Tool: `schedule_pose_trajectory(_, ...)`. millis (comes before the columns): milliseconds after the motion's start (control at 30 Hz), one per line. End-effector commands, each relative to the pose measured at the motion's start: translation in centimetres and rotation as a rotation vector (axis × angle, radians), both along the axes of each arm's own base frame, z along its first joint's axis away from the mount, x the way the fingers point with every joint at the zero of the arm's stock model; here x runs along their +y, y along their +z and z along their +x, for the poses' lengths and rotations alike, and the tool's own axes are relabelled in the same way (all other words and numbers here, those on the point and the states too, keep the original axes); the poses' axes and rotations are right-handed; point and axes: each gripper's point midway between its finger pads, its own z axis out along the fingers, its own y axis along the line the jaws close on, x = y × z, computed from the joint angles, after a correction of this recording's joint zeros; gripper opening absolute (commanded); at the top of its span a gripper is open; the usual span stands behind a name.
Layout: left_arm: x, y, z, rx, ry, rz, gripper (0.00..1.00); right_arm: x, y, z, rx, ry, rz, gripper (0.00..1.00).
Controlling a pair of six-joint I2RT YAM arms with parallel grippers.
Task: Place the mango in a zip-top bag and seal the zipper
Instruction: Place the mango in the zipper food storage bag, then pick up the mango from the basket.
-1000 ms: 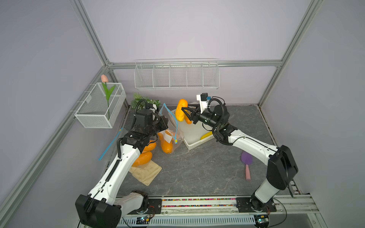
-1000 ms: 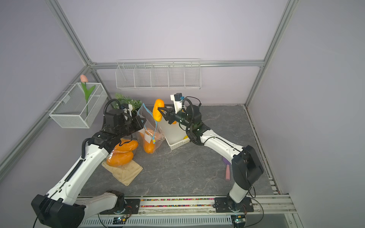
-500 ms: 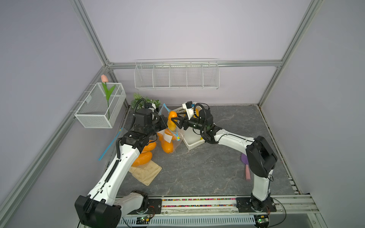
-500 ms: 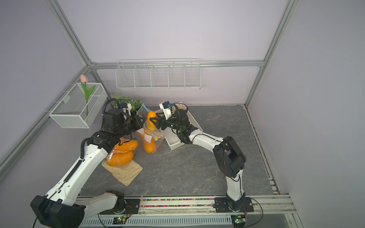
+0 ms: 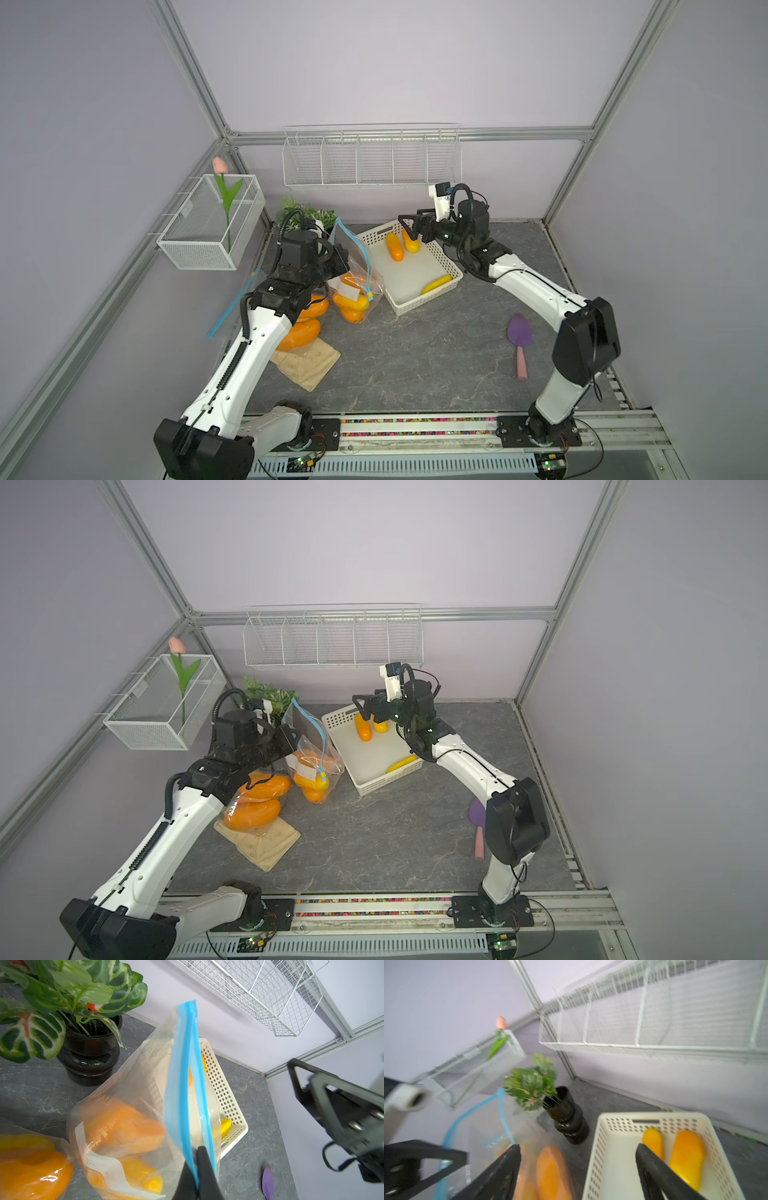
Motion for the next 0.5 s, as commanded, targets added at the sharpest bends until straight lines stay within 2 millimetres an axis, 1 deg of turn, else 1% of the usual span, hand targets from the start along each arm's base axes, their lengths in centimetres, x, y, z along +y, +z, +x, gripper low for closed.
schedule_pose_trajectory(0,0.8,1.2,-0.3,-0.029,0.020,0.018,0.00,0.0,-12.4,0.5,0.369,-0.042,-0.229,0.89)
schedule_pose_trajectory(100,0.9,1.3,-0.4,-0.029,0.021,0.028,0.00,1.0,-15.4,2.5,0.395,-0.042,-0.274,0.89)
schedule_pose_trajectory(167,1.1,1.3,-0.4,-0.029,0.025,0.035,0.00,1.3,-16.3,4.2,0.339,-0.073,-0.285,0.88)
schedule_pose_trajectory(233,1.2,1.2,-0.5,-0.026,0.028,0.041,0.00,1.6,-17.0,5.4,0.320,-0.092,-0.278,0.88)
schedule_pose_trajectory(267,1.3,1.2,-0.6,-0.026,0.027,0.049,0.00,1.9,-17.4,5.8,0.311,-0.090,-0.291,0.88)
schedule_pose_trajectory(333,1.6,1.1,-0.6,-0.022,0.036,0.062,0.00,2.4,-18.7,6.6,0.317,-0.088,-0.337,0.88)
schedule_pose_trajectory(400,1.8,0.9,-0.7,-0.019,0.045,0.075,0.00,3.2,-20.1,6.9,0.327,-0.058,-0.385,0.88)
schedule_pose_trajectory(467,2.0,0.6,-0.7,-0.016,0.049,0.085,0.00,3.5,-21.6,7.2,0.342,-0.059,-0.444,0.88)
